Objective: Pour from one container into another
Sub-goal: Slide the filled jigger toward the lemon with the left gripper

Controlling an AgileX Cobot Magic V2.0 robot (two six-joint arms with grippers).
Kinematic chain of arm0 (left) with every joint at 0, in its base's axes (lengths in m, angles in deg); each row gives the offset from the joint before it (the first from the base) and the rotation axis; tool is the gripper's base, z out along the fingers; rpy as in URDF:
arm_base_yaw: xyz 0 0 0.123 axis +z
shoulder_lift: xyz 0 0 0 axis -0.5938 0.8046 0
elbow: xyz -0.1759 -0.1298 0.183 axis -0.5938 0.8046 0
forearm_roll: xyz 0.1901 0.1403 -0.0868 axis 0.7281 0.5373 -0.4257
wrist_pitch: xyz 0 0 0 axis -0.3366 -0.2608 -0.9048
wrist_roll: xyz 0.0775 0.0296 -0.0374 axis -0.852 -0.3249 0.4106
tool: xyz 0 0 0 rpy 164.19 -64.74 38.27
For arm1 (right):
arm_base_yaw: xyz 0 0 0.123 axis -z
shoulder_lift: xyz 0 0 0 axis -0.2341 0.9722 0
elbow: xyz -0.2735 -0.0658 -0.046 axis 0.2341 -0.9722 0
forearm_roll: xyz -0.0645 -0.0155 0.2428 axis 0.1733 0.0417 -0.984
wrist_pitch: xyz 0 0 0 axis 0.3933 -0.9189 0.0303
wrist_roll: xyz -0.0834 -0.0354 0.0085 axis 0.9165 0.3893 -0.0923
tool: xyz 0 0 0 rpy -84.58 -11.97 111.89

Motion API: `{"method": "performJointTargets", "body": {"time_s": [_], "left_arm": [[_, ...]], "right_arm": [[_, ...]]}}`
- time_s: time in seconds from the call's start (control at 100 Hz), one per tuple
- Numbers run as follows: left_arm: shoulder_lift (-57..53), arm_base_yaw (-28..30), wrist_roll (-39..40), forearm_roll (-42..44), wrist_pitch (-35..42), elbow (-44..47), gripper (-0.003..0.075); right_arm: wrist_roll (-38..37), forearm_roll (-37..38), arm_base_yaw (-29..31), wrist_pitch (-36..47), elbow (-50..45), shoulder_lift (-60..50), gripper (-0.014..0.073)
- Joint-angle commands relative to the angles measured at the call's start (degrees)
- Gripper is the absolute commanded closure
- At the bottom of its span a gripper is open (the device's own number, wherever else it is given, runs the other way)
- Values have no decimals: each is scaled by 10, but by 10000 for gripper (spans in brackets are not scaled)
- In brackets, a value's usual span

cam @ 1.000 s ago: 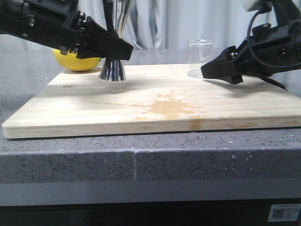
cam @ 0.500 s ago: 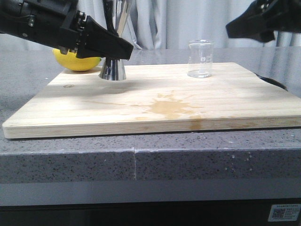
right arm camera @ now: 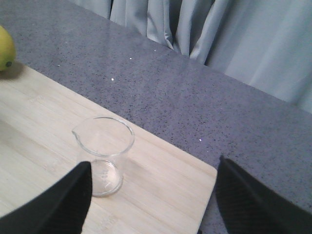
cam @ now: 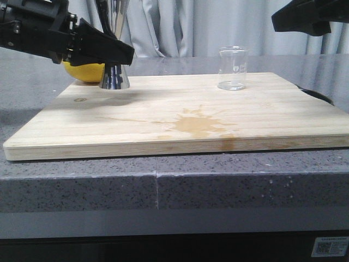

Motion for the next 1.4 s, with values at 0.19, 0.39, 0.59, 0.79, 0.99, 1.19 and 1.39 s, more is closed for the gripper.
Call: {"method": "performJointTargets", "body": {"time_s": [0.19, 0.39, 0.59, 0.79, 0.99, 1.19, 1.39], "left_arm": [[-26, 0, -28, -66, -64, -2, 687], [-26, 0, -33, -70, -64, 0, 687], [-24, 0, -33, -70, -64, 0, 687], [-18, -1, -39, -72, -64, 0, 687], [-14, -1, -44, -75, -64, 0, 687], [-13, -1, -50, -75, -64, 0, 687], [3, -1, -50, -76, -64, 0, 687]], "right_arm": [[-2, -11, 4, 24, 13, -20, 114], [-2, -11, 4, 24, 13, -20, 114], [-2, -11, 4, 24, 13, -20, 115], [-2, -11, 4, 24, 13, -20, 115], [-2, -11, 4, 24, 13, -20, 115], [-2, -11, 4, 27, 13, -20, 116], [-2, -11, 4, 29, 13, -20, 116]]}}
